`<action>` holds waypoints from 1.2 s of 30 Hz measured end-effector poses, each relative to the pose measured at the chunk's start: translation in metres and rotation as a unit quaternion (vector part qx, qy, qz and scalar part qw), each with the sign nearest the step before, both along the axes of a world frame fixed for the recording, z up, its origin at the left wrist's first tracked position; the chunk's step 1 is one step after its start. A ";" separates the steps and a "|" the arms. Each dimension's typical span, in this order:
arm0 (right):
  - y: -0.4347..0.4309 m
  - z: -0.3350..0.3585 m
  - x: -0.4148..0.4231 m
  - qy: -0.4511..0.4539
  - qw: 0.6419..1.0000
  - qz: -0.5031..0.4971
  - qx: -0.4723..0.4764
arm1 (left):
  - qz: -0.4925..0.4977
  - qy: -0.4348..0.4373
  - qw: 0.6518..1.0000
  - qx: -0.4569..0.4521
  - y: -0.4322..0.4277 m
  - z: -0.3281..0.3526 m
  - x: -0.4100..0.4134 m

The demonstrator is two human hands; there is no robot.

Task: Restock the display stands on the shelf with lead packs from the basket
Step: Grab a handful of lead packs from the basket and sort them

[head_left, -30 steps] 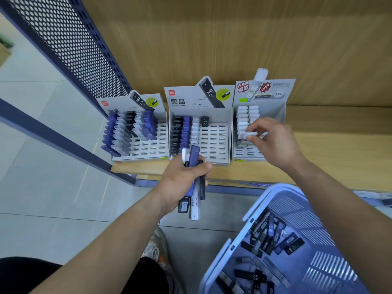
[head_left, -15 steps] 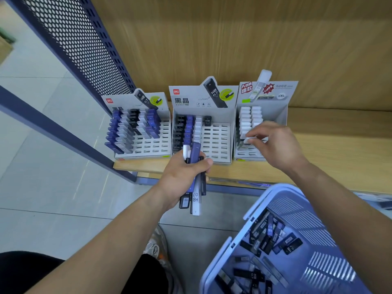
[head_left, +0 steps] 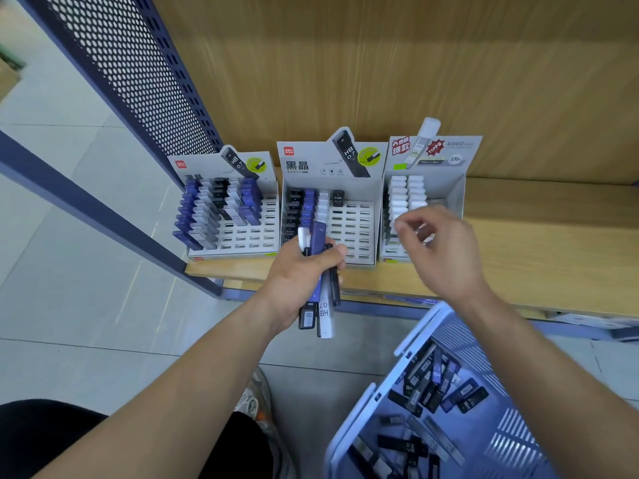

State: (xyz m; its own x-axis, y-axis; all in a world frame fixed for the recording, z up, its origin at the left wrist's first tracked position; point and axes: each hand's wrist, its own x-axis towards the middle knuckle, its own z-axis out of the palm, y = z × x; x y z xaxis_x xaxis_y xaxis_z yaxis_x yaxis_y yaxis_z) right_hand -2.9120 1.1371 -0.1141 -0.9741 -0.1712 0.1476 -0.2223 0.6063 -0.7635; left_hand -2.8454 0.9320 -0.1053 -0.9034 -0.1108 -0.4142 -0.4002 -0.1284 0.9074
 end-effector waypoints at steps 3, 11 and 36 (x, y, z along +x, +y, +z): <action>-0.024 0.022 0.051 -0.189 0.972 0.043 -0.134 | 0.022 -0.006 1.000 0.005 0.005 0.000 -0.004; -0.041 0.028 0.103 -0.289 0.939 0.023 -0.184 | 0.049 -0.006 0.998 0.035 0.022 0.007 -0.007; -0.041 0.020 0.111 -0.222 0.956 0.064 -0.183 | 0.106 -0.002 0.992 0.061 0.008 0.017 -0.001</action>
